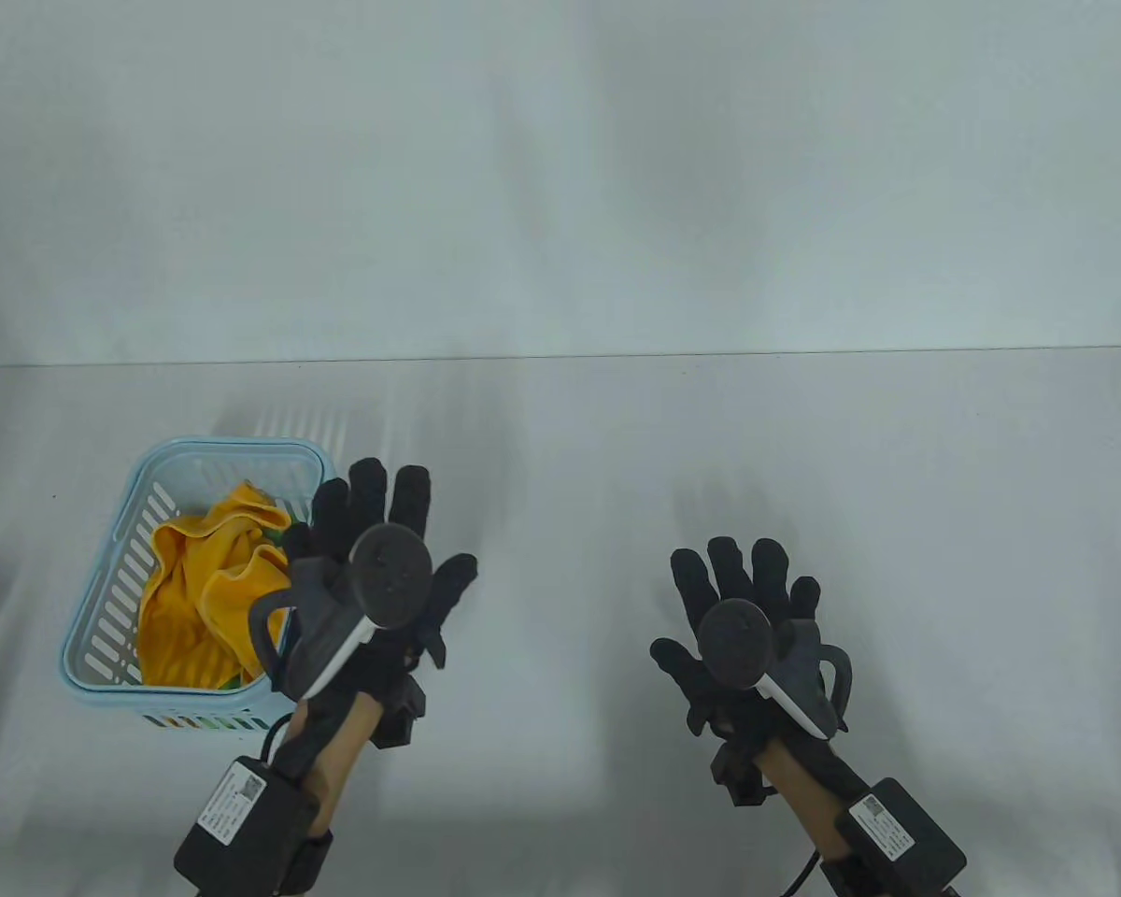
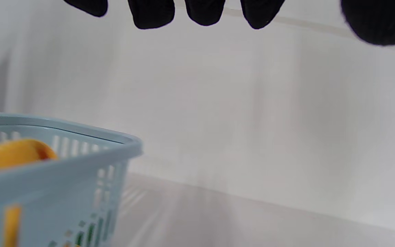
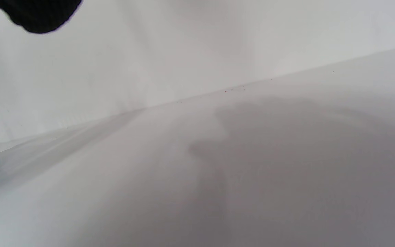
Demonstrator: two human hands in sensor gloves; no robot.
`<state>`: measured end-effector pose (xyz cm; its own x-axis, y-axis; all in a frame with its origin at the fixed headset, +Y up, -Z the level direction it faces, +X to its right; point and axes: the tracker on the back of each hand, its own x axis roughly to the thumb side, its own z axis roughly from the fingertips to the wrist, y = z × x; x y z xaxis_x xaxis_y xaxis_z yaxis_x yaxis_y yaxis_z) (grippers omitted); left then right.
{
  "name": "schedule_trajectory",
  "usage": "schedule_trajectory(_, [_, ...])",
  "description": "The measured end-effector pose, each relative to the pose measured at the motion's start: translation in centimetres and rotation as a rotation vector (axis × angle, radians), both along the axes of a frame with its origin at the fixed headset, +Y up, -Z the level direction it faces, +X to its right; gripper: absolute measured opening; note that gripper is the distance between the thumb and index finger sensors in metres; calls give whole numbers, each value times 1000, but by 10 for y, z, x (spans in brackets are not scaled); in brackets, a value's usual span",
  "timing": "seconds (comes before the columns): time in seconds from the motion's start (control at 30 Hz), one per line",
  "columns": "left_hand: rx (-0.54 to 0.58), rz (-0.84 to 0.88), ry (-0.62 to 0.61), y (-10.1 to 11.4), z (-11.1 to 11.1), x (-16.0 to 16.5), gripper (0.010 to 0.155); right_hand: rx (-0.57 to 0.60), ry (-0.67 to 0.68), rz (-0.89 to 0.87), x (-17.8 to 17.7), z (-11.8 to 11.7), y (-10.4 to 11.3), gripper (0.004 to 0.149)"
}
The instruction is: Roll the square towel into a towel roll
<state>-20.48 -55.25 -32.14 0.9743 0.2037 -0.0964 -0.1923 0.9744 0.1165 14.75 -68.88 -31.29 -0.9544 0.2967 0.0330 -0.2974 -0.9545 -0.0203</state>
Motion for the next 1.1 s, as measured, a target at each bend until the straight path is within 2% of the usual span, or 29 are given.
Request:
schedule_trajectory(0.1, [-76, -25, 80, 8, -16, -33, 89, -1, -4, -17, 2, -1, 1, 85])
schedule_trajectory(0.23, [-182, -57, 172, 6, -36, -71, 90, -1, -7, -28, 4, -1, 2, 84])
schedule_trajectory(0.4, [-375, -8, 277, -19, -66, -120, 93, -5, -14, -36, 5, -1, 2, 84])
schedule_trajectory(0.5, [-453, 2, 332, -36, -81, -136, 94, -14, -24, -36, 7, -2, 1, 84])
schedule_trajectory(0.7, [-597, -40, 364, -69, -103, -146, 96, -30, -42, -53, 12, -5, -1, 83])
schedule_trajectory(0.93, [-730, -122, 392, -103, -118, -148, 97, -49, -59, -59, 16, -7, -3, 82])
schedule_trajectory(1.1, [-743, -125, 383, -117, -122, -147, 98, -56, -65, -60, 17, -7, -3, 82])
